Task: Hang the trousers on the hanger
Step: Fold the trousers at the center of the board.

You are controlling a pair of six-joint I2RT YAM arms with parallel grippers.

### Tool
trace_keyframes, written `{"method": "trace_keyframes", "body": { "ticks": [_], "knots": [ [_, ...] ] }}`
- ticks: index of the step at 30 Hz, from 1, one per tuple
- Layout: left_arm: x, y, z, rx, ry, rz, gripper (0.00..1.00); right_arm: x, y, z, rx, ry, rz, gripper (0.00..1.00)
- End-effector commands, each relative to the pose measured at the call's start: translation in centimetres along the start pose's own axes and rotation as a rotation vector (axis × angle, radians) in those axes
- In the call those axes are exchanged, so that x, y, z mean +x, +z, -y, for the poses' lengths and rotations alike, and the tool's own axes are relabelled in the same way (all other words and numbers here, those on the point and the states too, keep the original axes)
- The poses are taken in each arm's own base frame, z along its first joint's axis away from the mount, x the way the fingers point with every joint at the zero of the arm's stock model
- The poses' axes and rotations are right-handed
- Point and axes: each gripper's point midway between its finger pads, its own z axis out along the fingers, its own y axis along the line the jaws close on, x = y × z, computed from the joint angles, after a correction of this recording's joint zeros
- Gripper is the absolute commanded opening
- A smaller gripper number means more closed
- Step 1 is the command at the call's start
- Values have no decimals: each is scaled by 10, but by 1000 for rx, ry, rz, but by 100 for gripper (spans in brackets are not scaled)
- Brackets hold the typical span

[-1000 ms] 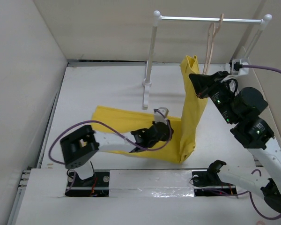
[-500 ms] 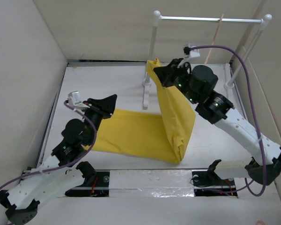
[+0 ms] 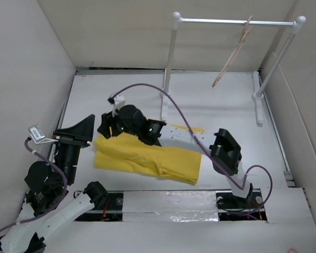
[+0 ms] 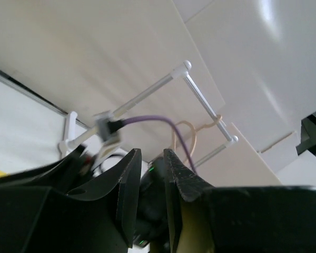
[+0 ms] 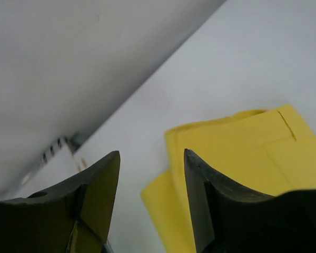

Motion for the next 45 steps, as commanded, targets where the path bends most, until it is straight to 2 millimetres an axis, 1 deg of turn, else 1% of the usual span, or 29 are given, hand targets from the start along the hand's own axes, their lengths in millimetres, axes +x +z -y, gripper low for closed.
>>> {"method": "trace_keyframes", "body": {
  "ticks": [1, 2, 4, 6, 8, 9, 10, 11, 12, 13, 14, 15, 17, 19, 20, 22, 23, 24, 25, 26, 28, 30, 32, 33, 36, 39, 40, 43, 45],
  "knots": [
    [-12, -8, -18, -72, 10, 45, 21, -20, -5, -53, -139, 23, 66, 63],
    [-10, -9, -21, -80, 7, 42, 21, -13, -12, -48, -132, 25, 52, 63],
    [-1, -7, -29, -95, 16, 35, 22, -16, -25, -42, -114, 26, 80, 64],
    [9, -3, -33, -103, 28, 19, 22, -11, -50, -24, -54, 10, 85, 62],
    [27, 6, -36, -115, 54, -27, 22, -3, -67, -11, -17, 0, 78, 52],
    [39, 9, -40, -124, 61, -51, 22, 11, -84, 3, 18, -4, 59, 46],
    [58, 15, -42, -122, 84, -99, 23, 19, -93, 11, 38, 1, 51, 26],
    [66, 20, -40, -109, 83, -112, 23, 27, -103, 18, 54, 10, 41, 15],
    [83, 24, -47, -117, 104, -147, 23, 50, -120, 36, 91, 11, 8, 8],
    [105, 30, -54, -136, 137, -203, 23, 61, -127, 42, 99, 22, -4, 0],
    [116, 33, -60, -152, 151, -225, 24, 76, -135, 42, 95, 32, -29, 0],
    [140, 36, -75, -196, 186, -282, 24, 96, -146, 56, 121, 31, -59, 0],
    [158, 43, -83, -206, 198, -305, 24, 117, -158, 62, 153, 43, -92, 0],
    [193, 43, -108, -248, 244, -381, 24, 144, -173, 70, 187, 29, -135, 0],
    [201, 44, -113, -258, 252, -398, 24, 154, -176, 73, 197, 32, -148, 0],
    [227, 39, -141, -324, 309, -463, 24, 175, -181, 73, 193, 38, -175, 0],
    [235, 36, -149, -344, 306, -479, 24, 200, -185, 82, 219, 40, -225, 0],
    [245, 28, -165, -372, 323, -509, 23, 211, -188, 84, 229, 44, -247, 0],
    [253, 25, -178, -402, 309, -537, 23, 235, -196, 85, 251, 40, -288, 0],
    [257, 21, -186, -413, 311, -558, 23, 241, -197, 80, 257, 45, -288, 0],
    [265, 7, -205, -441, 297, -599, 23, 267, -211, 83, 291, 33, -317, 0],
    [263, -5, -229, -495, 290, -593, 23, 289, -221, 89, 321, 56, -350, 0],
    [260, -11, -238, -506, 264, -585, 23, 299, -227, 91, 339, 74, -367, 0],
    [256, -15, -251, -535, 255, -576, 23, 296, -228, 91, 341, 78, -363, 0],
    [252, -22, -261, -549, 225, -590, 23, 282, -235, 87, 344, 58, -351, 0],
    [247, -25, -263, -554, 232, -576, 23, 237, -245, 77, 341, 30, -269, 0],
    [244, -23, -258, -536, 225, -564, 23, 214, -251, 74, 334, 40, -214, 0],
    [237, -11, -238, -465, 214, -544, 23, 180, -253, 79, 315, 52, -122, 0],
    [235, -3, -222, -416, 202, -534, 22, 172, -253, 90, 300, 46, -95, 0]
  ]
}}
